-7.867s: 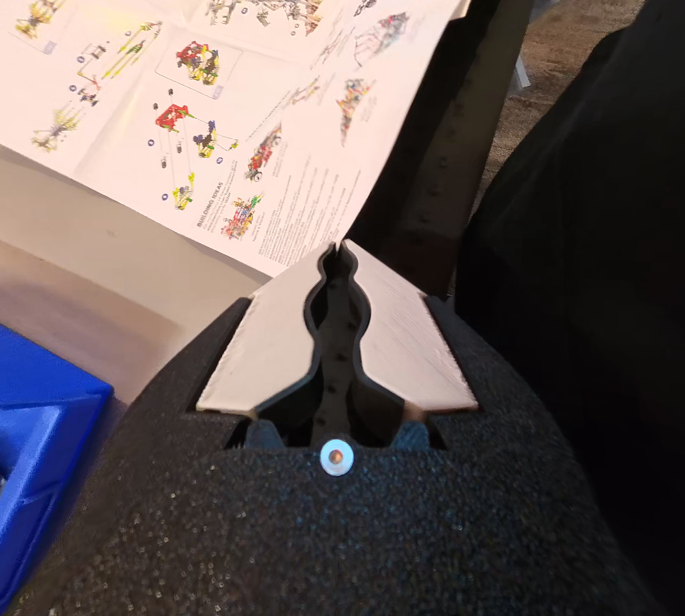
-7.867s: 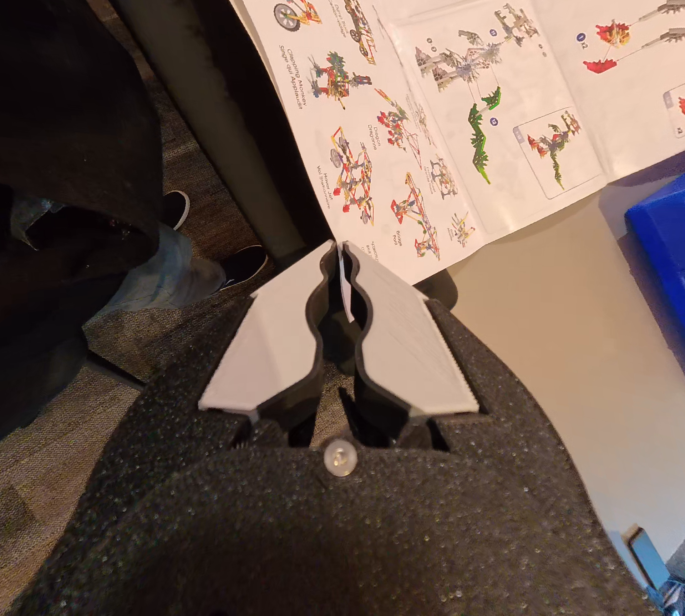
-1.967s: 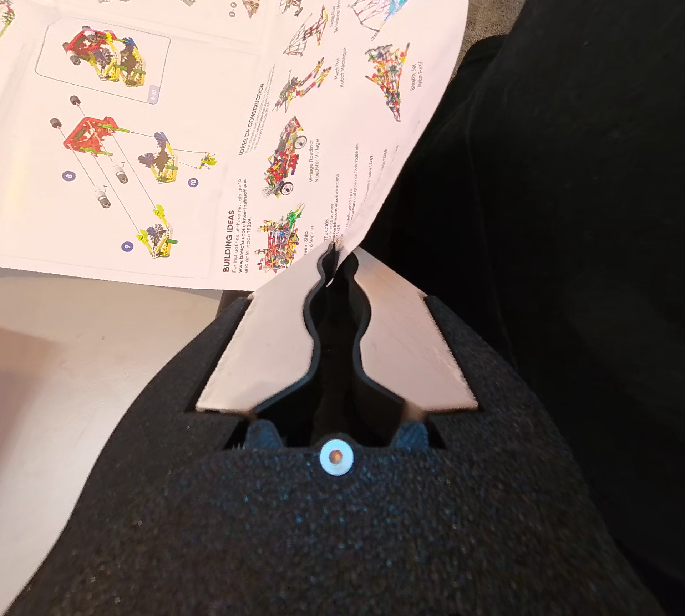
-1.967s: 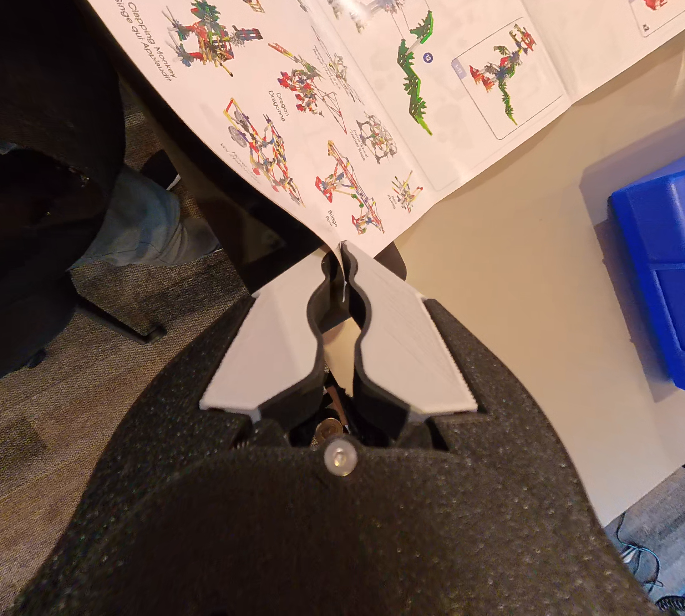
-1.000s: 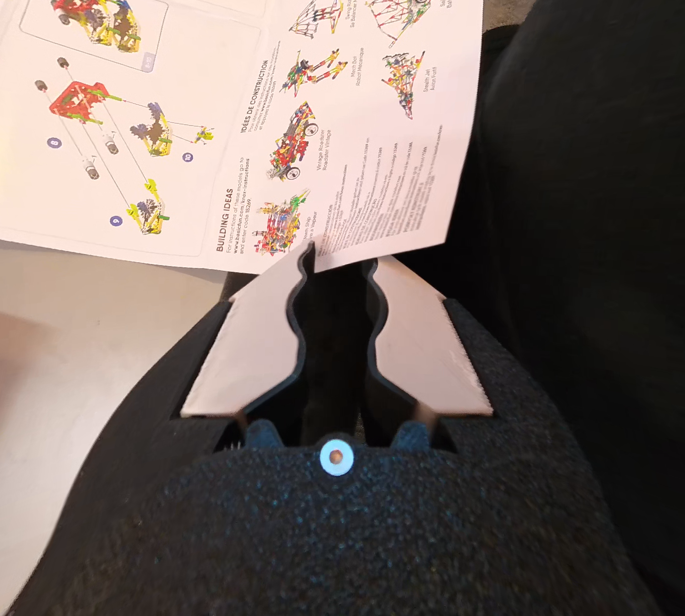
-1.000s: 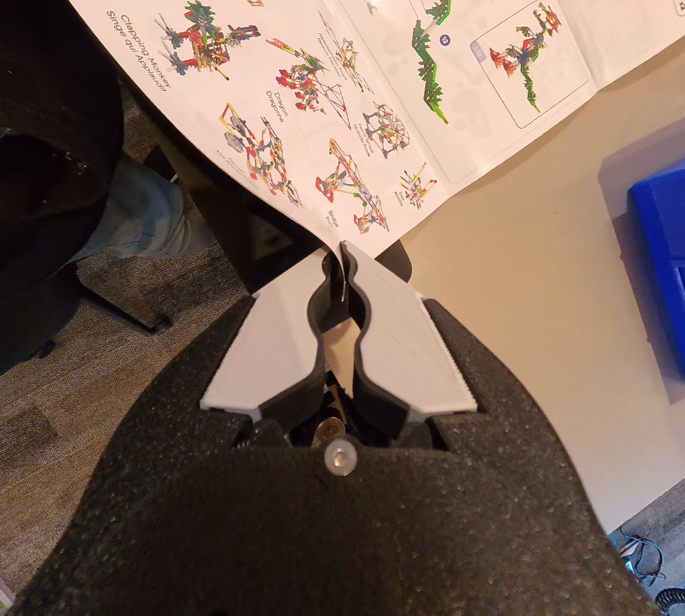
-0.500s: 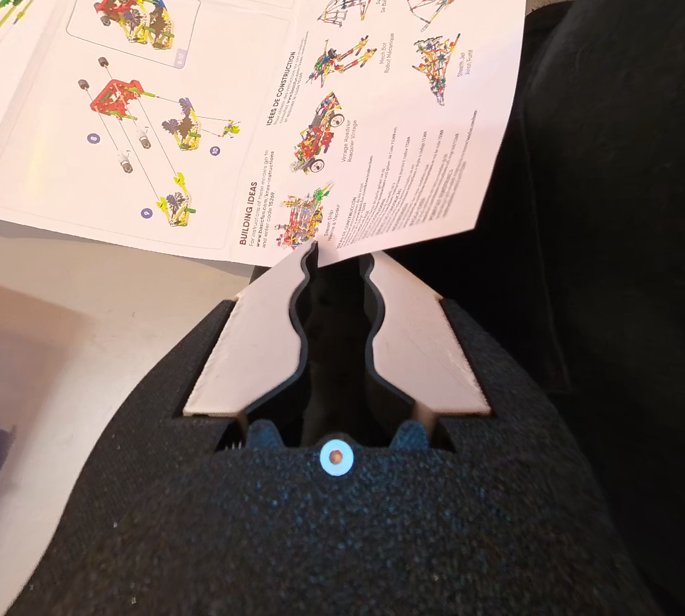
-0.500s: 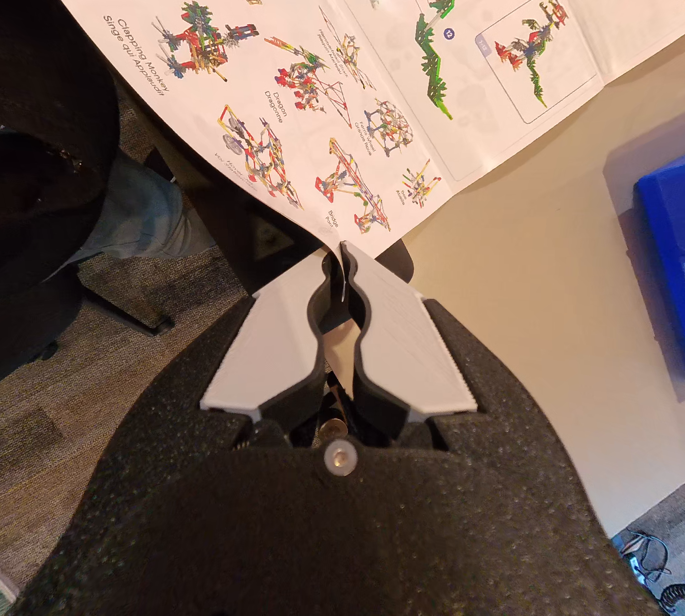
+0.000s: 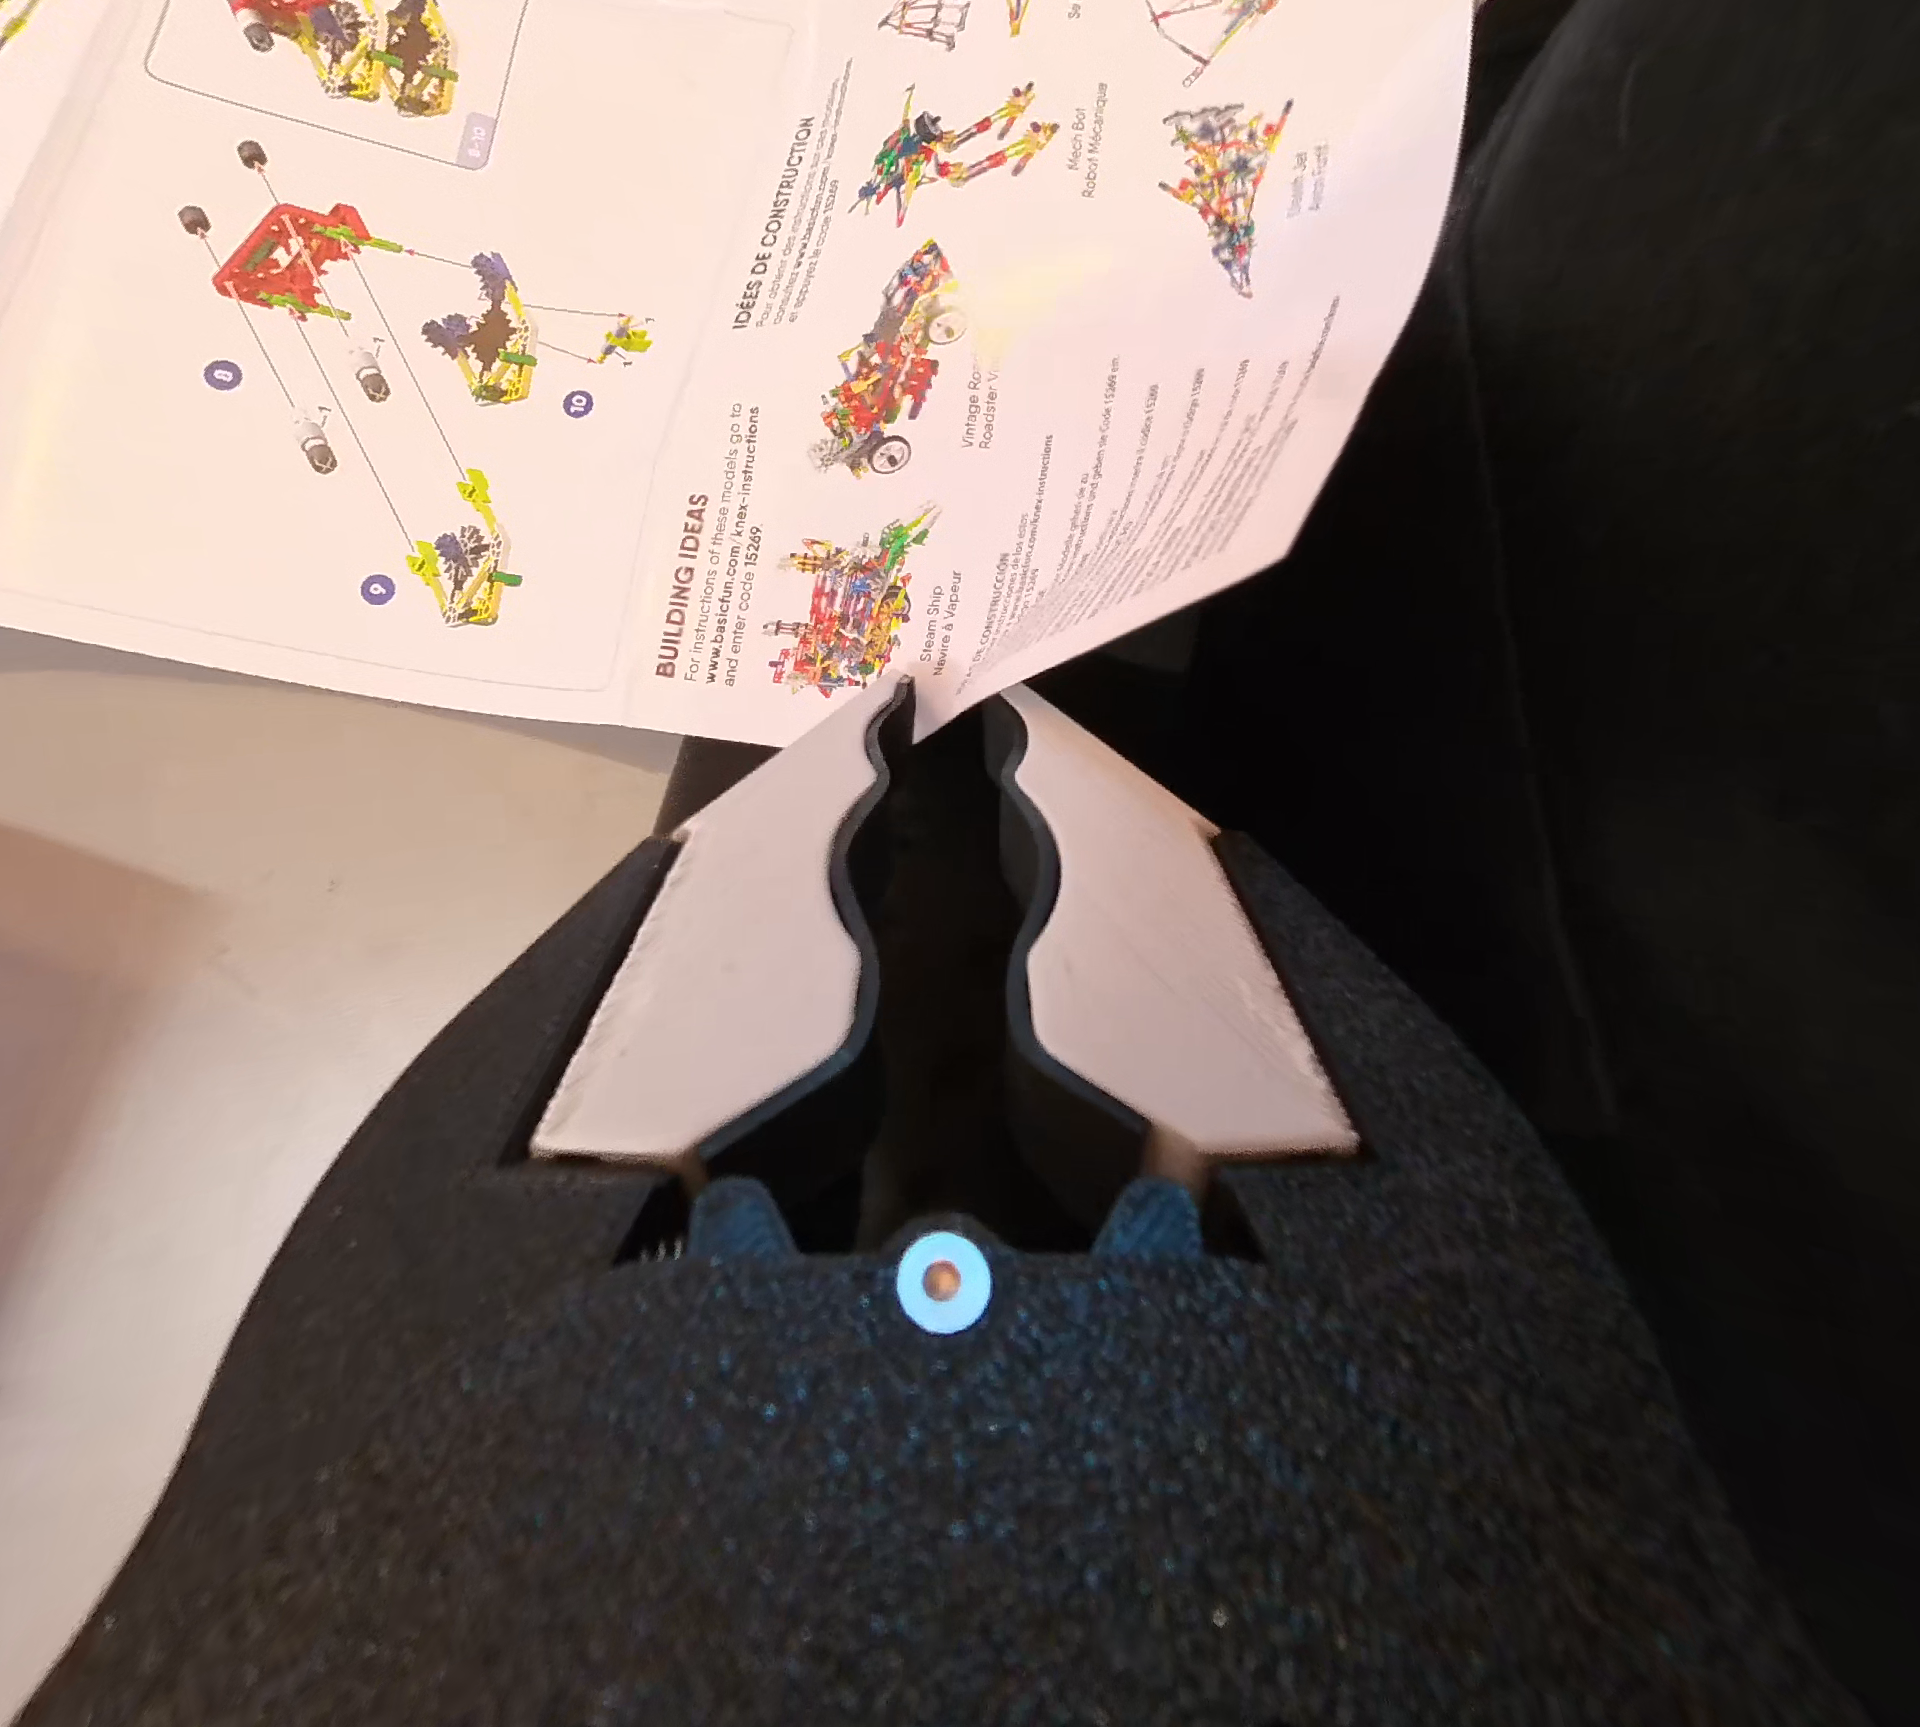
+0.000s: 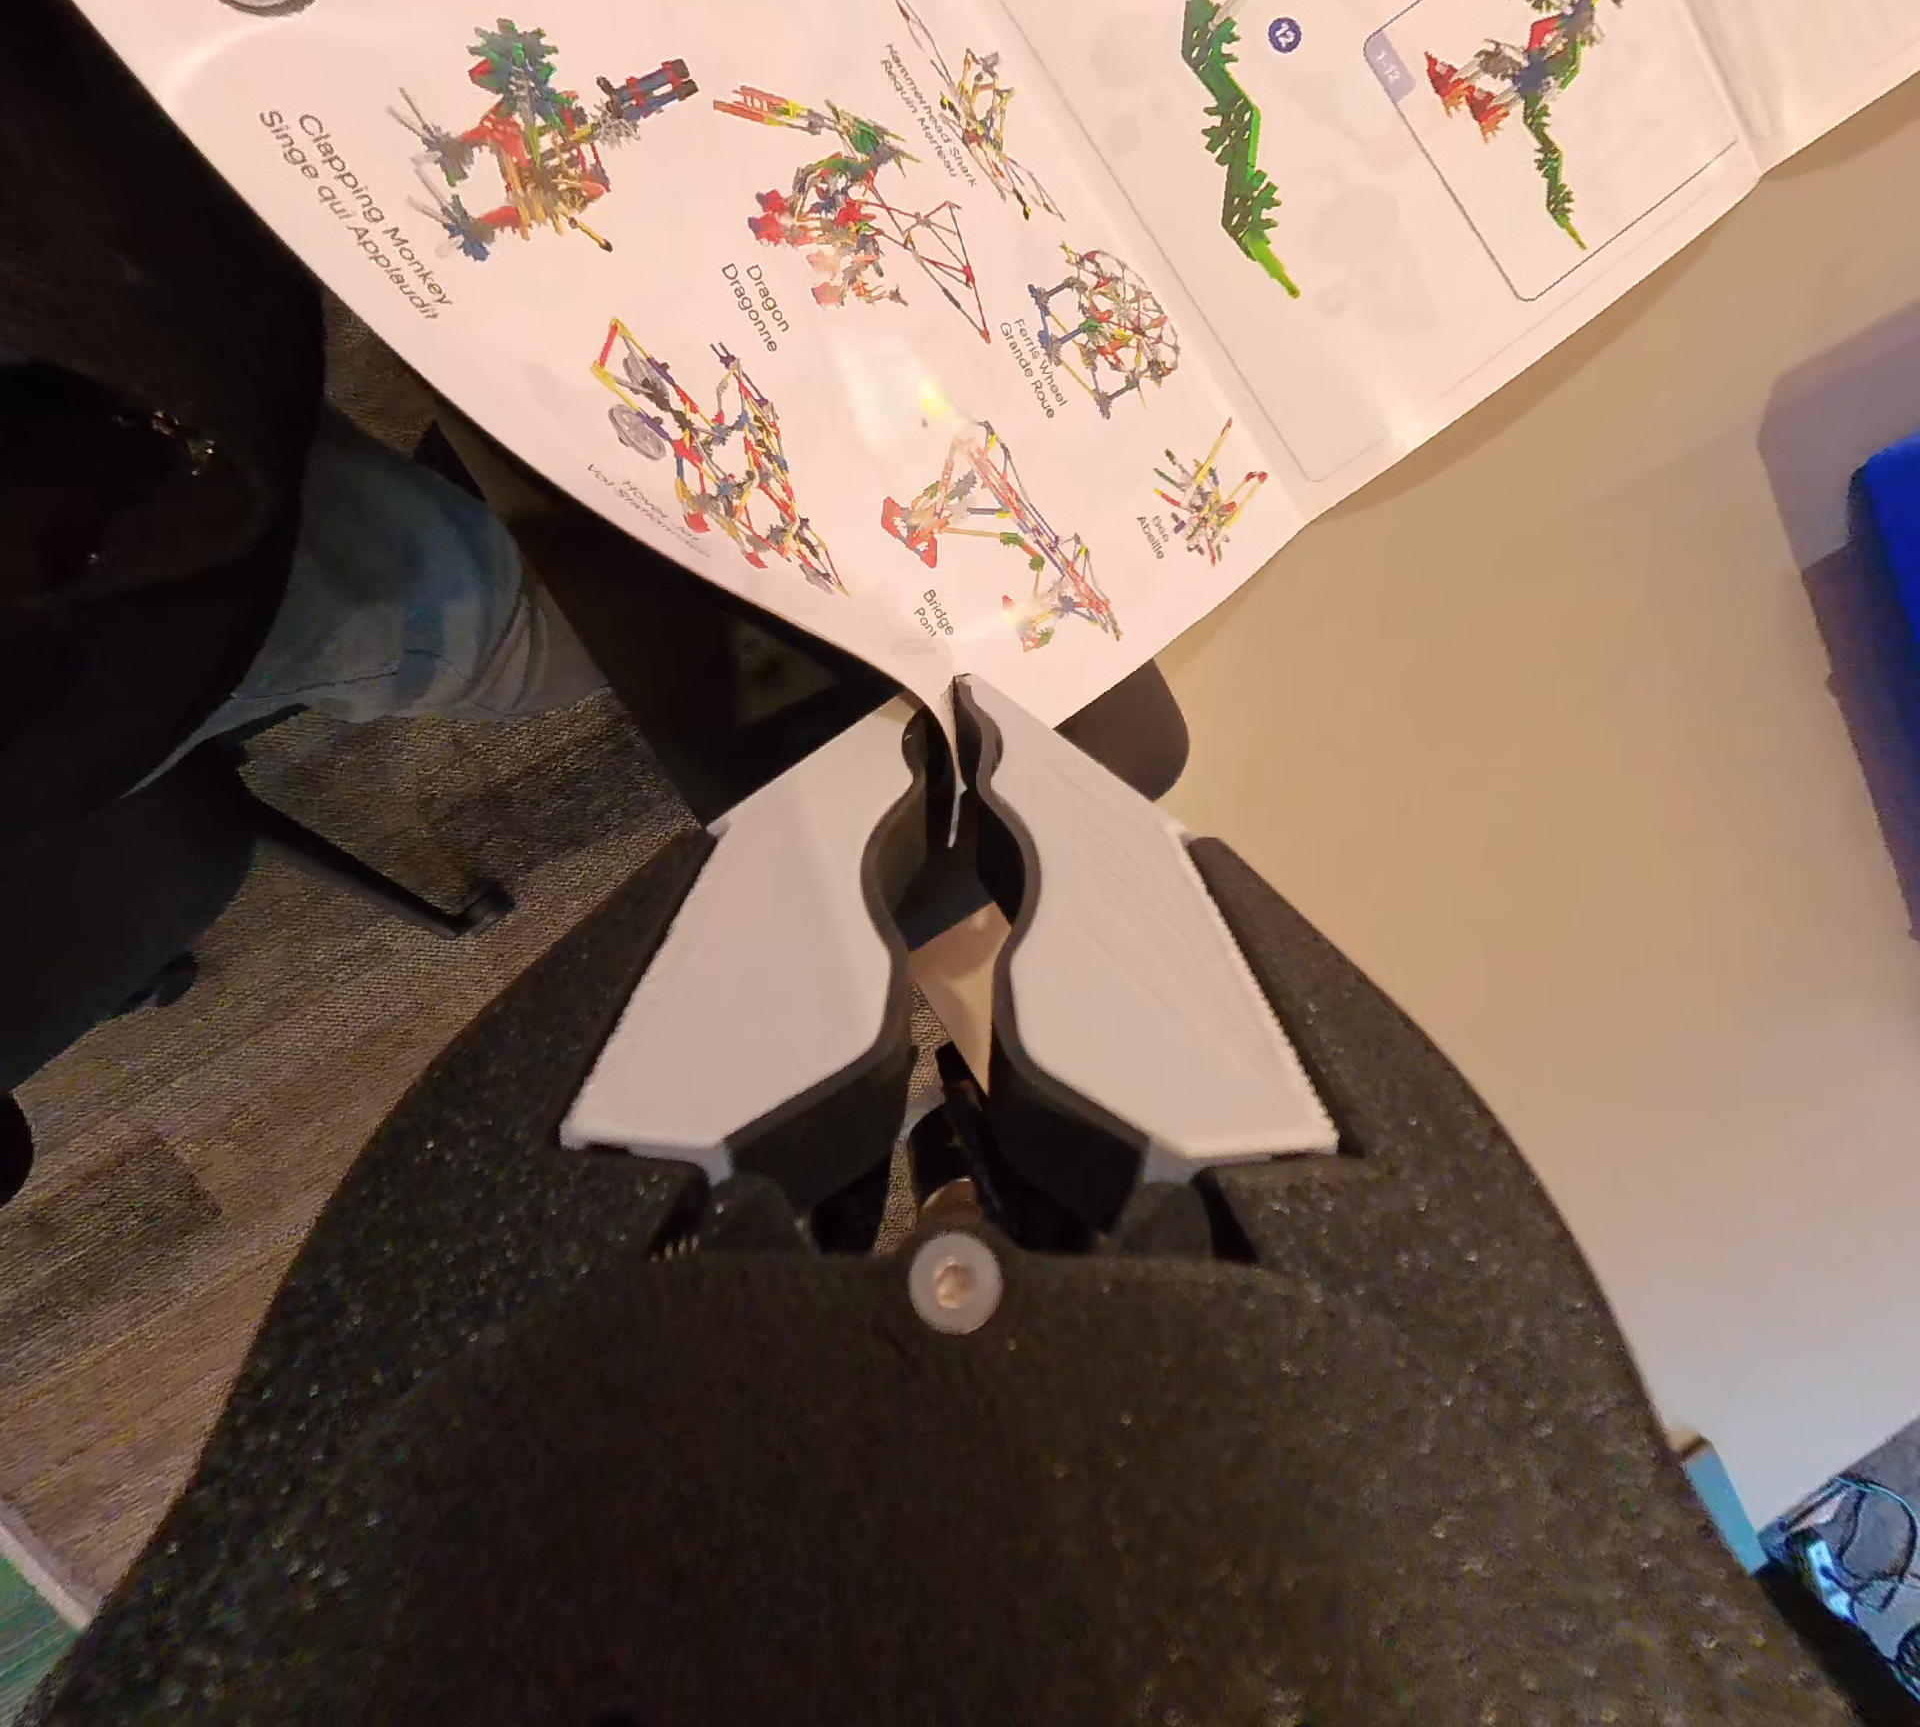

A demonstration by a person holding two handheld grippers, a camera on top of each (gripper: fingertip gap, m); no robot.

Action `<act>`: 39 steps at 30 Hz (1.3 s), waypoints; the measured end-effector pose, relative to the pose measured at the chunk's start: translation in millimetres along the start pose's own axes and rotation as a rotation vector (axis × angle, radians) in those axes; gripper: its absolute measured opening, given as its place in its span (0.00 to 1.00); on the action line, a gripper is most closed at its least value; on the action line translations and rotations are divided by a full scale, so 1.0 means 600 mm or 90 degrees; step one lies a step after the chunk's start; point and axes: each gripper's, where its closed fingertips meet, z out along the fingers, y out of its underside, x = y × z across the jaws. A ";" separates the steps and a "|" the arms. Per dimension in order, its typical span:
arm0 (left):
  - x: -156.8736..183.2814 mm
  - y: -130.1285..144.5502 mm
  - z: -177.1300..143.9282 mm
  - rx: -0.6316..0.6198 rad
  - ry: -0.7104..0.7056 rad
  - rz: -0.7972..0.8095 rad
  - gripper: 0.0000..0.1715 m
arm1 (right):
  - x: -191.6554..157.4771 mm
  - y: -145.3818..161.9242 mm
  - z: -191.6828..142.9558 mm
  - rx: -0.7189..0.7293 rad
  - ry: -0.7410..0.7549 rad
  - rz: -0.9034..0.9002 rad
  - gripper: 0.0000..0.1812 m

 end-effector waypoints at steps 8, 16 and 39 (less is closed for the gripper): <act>0.009 0.008 0.008 0.000 0.002 0.020 0.06 | 0.000 0.003 0.002 -0.011 0.000 0.007 0.00; 0.010 0.010 0.009 0.017 -0.013 0.032 0.08 | 0.000 0.005 0.005 -0.027 0.007 0.010 0.00; 0.000 0.009 0.003 0.053 -0.047 0.014 0.17 | -0.003 0.008 0.010 -0.034 0.024 0.029 0.00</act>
